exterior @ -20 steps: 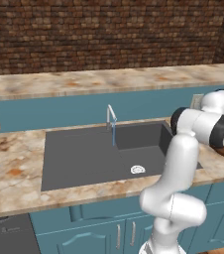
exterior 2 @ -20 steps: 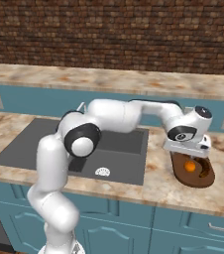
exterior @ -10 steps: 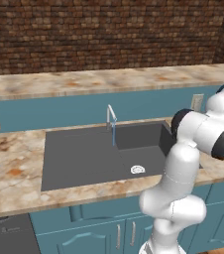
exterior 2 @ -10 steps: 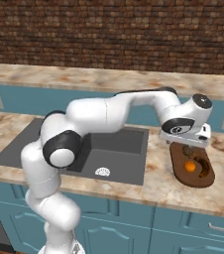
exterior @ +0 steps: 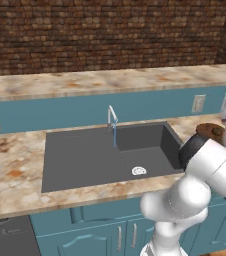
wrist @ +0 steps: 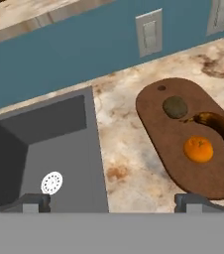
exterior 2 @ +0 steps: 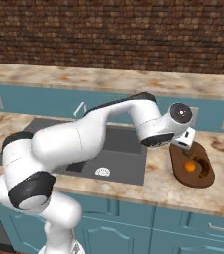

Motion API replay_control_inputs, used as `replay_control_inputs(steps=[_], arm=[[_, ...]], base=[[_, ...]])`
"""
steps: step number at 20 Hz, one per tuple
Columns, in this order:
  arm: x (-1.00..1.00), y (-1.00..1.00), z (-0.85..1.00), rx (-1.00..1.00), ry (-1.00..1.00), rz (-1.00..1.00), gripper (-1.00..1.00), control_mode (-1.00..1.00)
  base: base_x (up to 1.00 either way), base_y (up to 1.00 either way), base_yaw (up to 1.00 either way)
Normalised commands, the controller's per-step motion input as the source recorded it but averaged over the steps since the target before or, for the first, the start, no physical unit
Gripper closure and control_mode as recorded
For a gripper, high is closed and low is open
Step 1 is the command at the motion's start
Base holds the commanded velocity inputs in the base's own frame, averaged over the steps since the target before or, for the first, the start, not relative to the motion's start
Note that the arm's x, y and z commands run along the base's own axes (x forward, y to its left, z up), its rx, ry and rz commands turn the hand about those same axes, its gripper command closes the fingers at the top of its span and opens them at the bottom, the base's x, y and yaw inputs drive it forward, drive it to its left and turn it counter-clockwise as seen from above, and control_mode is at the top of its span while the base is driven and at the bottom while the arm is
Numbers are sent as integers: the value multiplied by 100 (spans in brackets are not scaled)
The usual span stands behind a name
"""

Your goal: Pick the tangerine, banana, kiwi from the sink and place them on the cutting board to airdry. Then turn off the sink faucet.

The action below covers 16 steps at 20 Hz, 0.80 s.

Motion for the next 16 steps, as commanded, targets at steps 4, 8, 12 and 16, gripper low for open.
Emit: replay_control_inputs(steps=[4,8,12,16], arm=[[-5,53,8,-1,3,-40,-100,-100],[0,2,55,8,49,-13,-100,-100],[-17,29,44,0,25,2,-100,-100],[-17,1,42,10,24,27,-100,-100]], base=[[0,0,0],[0,0,0],[0,0,0],[0,0,0]])
